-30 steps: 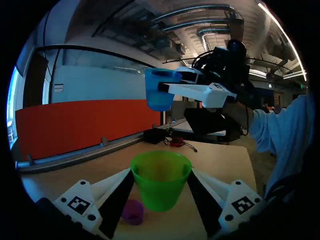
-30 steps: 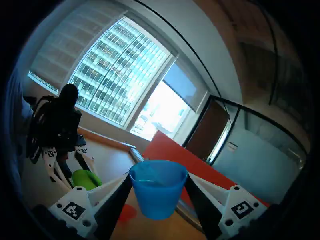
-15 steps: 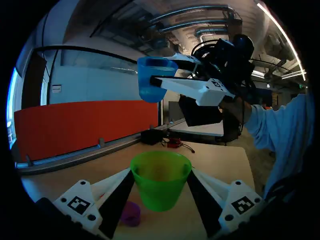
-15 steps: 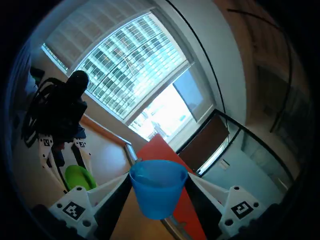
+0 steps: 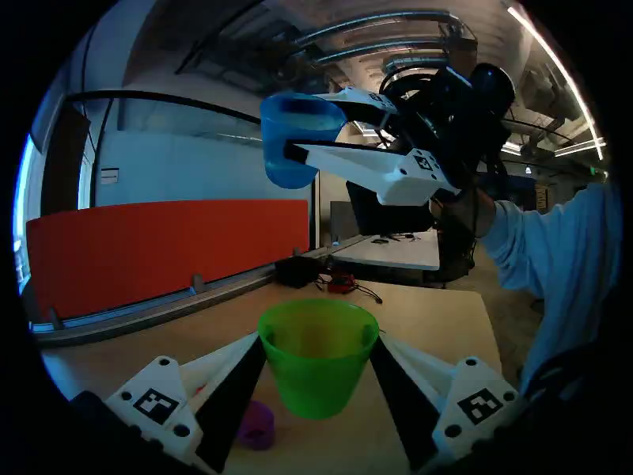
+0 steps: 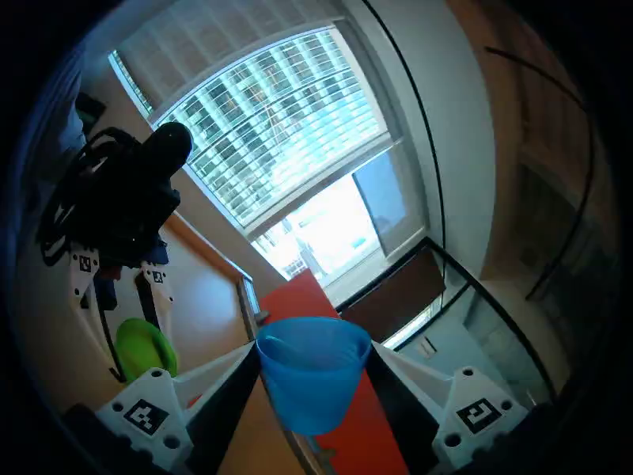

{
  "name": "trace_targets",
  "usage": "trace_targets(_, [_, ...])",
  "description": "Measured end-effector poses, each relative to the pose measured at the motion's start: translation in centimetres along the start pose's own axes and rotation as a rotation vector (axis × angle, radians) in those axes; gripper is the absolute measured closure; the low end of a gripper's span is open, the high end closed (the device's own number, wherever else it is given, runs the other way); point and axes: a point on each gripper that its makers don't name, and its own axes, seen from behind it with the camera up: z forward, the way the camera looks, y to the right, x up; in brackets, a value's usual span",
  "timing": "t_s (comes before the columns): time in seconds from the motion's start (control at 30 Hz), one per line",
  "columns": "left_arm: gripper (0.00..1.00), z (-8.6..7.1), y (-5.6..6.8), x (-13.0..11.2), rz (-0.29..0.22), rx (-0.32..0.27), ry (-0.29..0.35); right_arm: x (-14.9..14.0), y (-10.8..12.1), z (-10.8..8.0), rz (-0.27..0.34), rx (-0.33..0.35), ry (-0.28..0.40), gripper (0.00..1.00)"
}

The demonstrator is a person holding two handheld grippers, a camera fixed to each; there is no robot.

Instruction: Pour water

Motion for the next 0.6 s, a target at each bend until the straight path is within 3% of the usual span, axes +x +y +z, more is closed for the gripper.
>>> trace_targets(0.23, [0.14, 0.22, 0.08, 0.11, -0.002, -0.004, 0.003, -0.05, 0.17, 0.40, -0.075, -0.003, -0.011, 0.09])
trace_targets(0.6, [0.14, 0.54, 0.29, 0.17, 0.000, -0.008, 0.003, -0.35, 0.75, 0.43, -0.141, -0.021, -0.021, 0.09])
